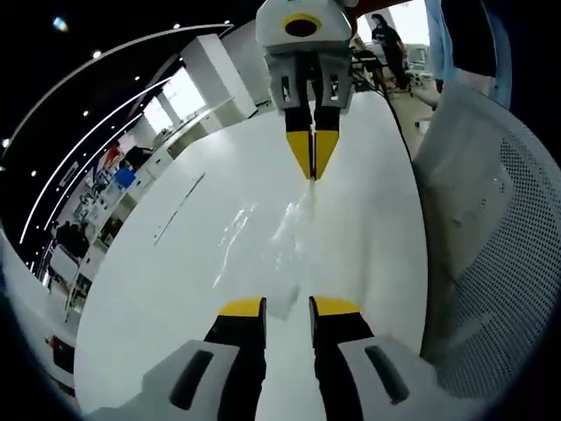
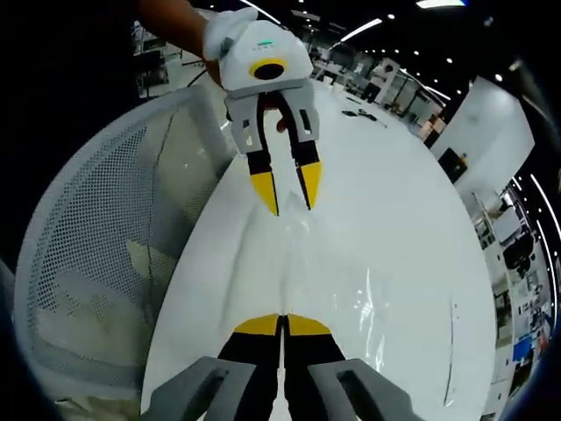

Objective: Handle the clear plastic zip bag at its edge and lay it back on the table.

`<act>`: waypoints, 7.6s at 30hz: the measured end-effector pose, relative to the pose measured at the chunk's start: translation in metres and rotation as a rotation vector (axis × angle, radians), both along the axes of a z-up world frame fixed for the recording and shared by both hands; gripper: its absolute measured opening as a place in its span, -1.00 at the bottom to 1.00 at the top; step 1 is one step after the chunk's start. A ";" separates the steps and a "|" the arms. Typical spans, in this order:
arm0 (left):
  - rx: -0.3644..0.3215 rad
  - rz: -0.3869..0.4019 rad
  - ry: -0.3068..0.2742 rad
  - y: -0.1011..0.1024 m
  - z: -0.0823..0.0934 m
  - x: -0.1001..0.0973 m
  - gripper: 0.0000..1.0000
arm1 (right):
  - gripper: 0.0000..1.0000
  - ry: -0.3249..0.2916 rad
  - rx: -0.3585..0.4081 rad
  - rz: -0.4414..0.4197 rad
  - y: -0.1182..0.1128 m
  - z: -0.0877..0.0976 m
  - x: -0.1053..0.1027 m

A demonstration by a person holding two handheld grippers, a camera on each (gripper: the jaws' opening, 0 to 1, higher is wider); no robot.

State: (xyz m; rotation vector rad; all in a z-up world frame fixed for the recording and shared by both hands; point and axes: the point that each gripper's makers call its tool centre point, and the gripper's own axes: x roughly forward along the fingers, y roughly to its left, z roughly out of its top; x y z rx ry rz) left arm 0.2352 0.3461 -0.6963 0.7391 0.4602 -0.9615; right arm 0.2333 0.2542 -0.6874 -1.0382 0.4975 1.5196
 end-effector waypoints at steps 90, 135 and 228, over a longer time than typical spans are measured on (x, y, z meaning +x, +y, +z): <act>-0.050 -0.111 0.059 -0.030 0.011 -0.015 -1.00 | -0.86 0.058 0.117 -0.032 0.070 0.001 -0.026; -0.059 -0.128 0.084 -0.035 0.009 -0.019 -1.00 | -1.00 0.149 0.022 -0.189 0.063 -0.013 -0.022; -0.009 -0.101 0.184 -0.028 -0.019 -0.030 -1.00 | -1.00 0.190 -0.092 -0.211 0.035 -0.035 -0.035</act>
